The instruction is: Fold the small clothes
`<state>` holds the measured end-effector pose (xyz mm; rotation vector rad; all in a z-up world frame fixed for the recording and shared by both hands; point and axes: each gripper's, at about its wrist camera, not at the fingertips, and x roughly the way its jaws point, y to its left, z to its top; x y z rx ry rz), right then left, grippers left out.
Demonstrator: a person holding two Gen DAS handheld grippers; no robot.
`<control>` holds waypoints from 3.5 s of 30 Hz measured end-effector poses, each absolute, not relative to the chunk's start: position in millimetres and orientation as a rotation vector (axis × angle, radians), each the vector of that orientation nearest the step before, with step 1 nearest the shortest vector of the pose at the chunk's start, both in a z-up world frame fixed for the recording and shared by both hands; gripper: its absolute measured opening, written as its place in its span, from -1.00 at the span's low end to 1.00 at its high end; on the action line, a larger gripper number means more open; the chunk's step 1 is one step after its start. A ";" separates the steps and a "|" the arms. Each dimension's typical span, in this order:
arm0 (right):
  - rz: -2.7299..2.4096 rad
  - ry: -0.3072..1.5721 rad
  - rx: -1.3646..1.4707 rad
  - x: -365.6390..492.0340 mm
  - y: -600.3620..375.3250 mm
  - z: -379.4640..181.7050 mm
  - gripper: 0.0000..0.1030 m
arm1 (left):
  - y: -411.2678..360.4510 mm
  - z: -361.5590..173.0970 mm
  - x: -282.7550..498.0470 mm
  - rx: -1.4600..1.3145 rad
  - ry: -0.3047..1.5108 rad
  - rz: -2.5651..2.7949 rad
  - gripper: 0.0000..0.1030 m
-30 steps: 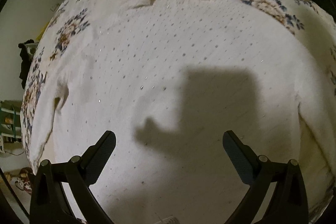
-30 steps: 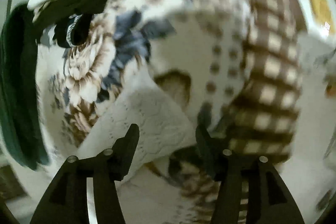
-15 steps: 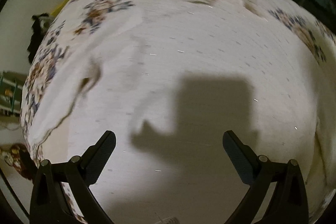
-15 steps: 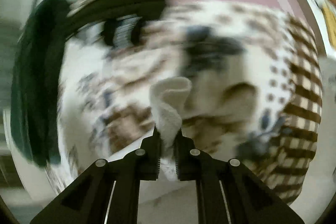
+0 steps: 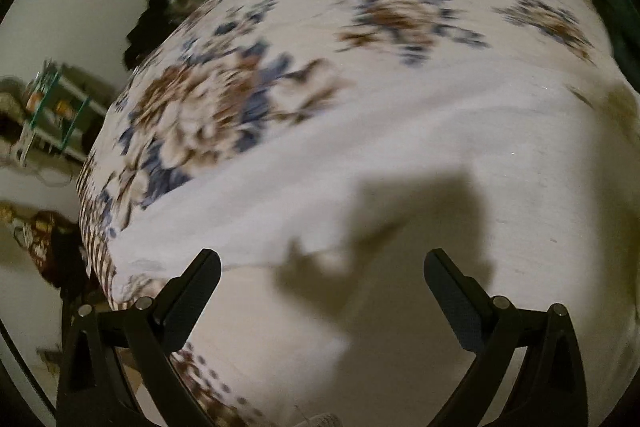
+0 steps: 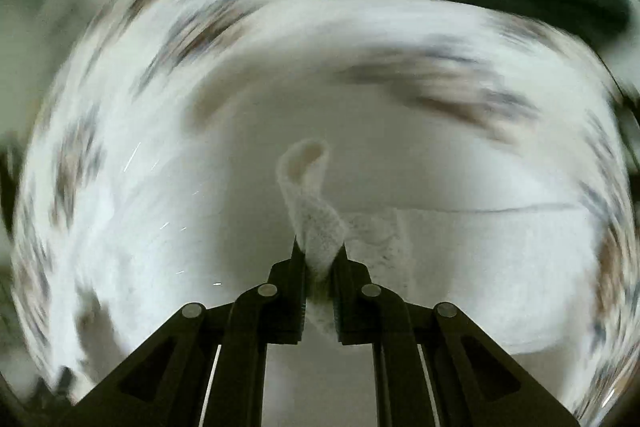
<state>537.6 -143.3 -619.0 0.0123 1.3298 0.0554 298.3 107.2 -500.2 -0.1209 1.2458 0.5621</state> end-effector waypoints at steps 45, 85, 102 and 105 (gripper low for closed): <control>-0.225 1.504 0.026 428.8 -197.1 -632.4 0.81 | 343.7 -498.4 193.3 -0.751 0.925 0.876 -0.83; -0.060 1.440 0.751 476.8 -482.1 -611.5 0.81 | -88.4 -457.4 356.0 -0.004 1.082 0.228 0.71; -0.043 1.433 0.353 533.1 -410.5 -630.0 -0.91 | 60.6 -493.9 309.9 -0.130 1.153 0.641 0.71; -0.078 1.484 0.308 531.2 -420.9 -643.0 -0.91 | 69.9 -497.2 323.4 -0.171 1.145 0.643 0.71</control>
